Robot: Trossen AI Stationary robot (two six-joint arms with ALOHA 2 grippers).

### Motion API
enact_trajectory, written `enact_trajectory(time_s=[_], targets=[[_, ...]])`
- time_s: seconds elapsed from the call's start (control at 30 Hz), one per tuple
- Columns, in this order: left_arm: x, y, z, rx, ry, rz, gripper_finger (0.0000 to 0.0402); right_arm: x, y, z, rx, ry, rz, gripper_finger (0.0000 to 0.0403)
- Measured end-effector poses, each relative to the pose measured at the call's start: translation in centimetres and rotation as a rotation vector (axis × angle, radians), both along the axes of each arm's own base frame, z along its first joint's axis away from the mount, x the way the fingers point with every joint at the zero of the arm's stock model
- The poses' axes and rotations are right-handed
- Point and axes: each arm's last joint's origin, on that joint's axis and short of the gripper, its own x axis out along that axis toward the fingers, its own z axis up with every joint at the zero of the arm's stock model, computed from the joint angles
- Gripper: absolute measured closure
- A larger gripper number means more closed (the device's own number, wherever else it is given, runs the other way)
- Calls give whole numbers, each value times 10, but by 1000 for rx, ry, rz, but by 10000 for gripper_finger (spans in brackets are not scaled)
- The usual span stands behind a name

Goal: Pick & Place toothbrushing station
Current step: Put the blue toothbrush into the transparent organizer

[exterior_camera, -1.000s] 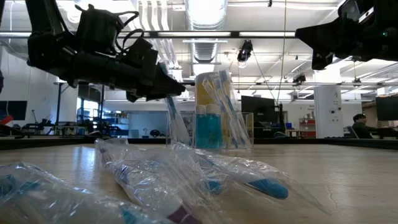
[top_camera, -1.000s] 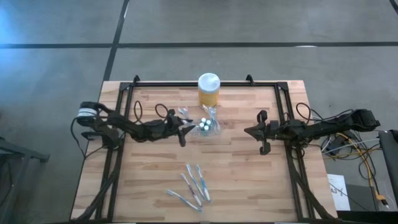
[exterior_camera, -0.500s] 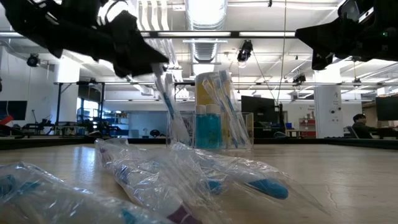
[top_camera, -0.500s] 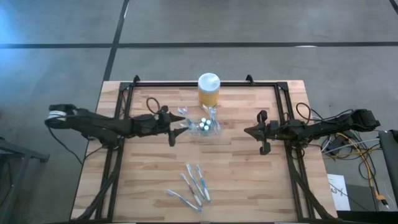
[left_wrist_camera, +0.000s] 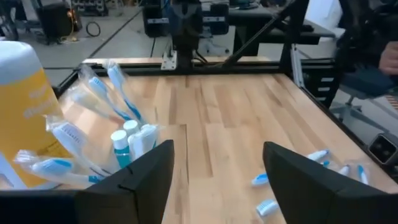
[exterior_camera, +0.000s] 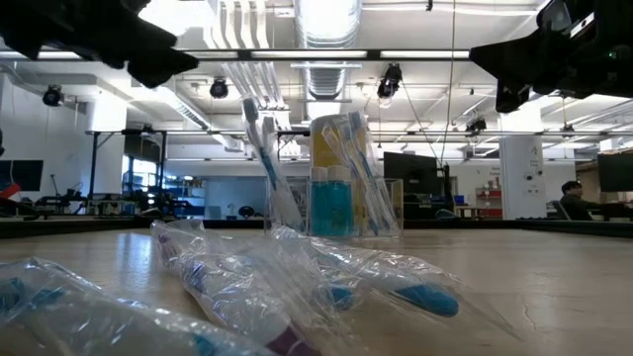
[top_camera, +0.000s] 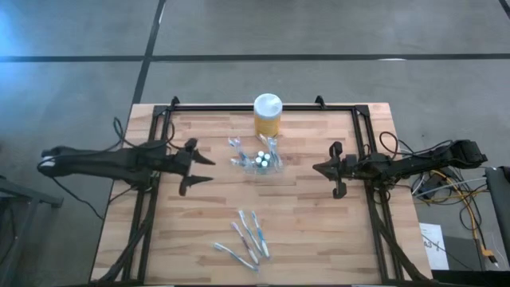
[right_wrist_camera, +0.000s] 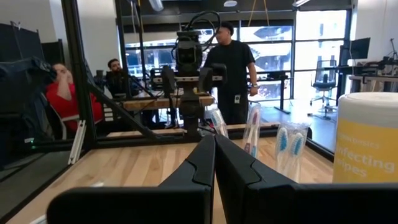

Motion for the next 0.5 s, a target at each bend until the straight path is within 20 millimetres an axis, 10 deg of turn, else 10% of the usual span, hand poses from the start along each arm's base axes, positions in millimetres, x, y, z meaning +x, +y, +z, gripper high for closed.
enact_trajectory(time_s=[0.37, 0.5], targets=[[-31, -5, 1, 59, -128, -145, 380, 0, 0, -1, 39, 14, 15, 394], [-42, -5, -5, 60, -177, -146, 389, 1, 1, -3, 43, 32, 47, 394]])
